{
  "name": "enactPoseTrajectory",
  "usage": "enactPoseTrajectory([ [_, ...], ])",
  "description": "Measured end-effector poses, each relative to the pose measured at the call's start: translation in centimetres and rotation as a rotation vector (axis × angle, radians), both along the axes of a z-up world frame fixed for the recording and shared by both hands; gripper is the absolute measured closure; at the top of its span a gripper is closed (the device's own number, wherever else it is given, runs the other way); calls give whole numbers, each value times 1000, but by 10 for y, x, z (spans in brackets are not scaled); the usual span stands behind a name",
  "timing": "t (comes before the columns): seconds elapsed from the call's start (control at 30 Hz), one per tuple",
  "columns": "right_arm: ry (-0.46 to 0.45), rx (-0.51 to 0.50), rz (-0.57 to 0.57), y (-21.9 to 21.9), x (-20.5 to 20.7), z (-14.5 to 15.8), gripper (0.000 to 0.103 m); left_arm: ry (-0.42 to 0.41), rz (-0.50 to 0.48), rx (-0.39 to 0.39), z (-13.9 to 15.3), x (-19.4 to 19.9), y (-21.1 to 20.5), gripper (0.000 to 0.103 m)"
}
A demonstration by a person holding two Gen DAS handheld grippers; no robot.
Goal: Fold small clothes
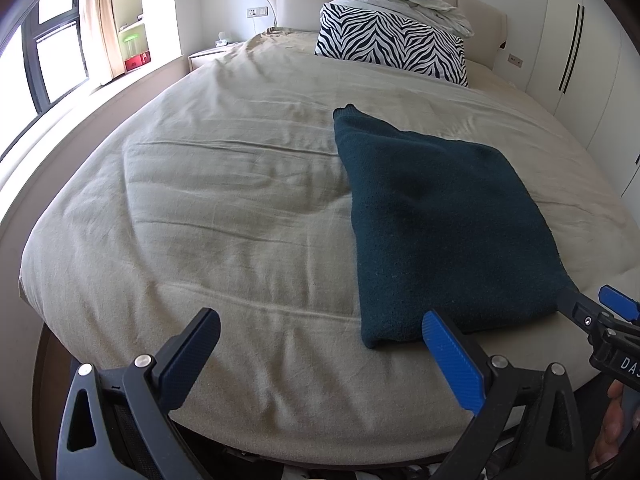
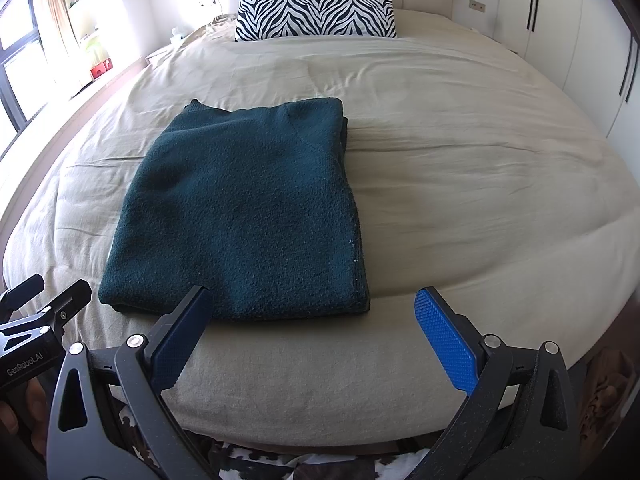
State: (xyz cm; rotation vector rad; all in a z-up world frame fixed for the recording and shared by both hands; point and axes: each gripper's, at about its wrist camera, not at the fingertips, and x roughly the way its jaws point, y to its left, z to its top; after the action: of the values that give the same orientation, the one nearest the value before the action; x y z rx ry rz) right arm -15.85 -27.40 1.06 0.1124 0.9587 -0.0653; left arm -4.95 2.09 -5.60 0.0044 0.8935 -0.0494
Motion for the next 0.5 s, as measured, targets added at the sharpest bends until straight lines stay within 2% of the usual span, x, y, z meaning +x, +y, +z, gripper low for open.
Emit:
enactPoseTrajectory([
  [0.2,3,6,3,-2,-1,-1,0,17,-7,-3,-2,1,-2,0],
  [0.37,3,9,2,-5,1,0,0,31,-10,32,-3,3,-8,0],
  [0.5,7,14,2,-7,1,-1,0,27,-15,19,-3,1,-7,0],
])
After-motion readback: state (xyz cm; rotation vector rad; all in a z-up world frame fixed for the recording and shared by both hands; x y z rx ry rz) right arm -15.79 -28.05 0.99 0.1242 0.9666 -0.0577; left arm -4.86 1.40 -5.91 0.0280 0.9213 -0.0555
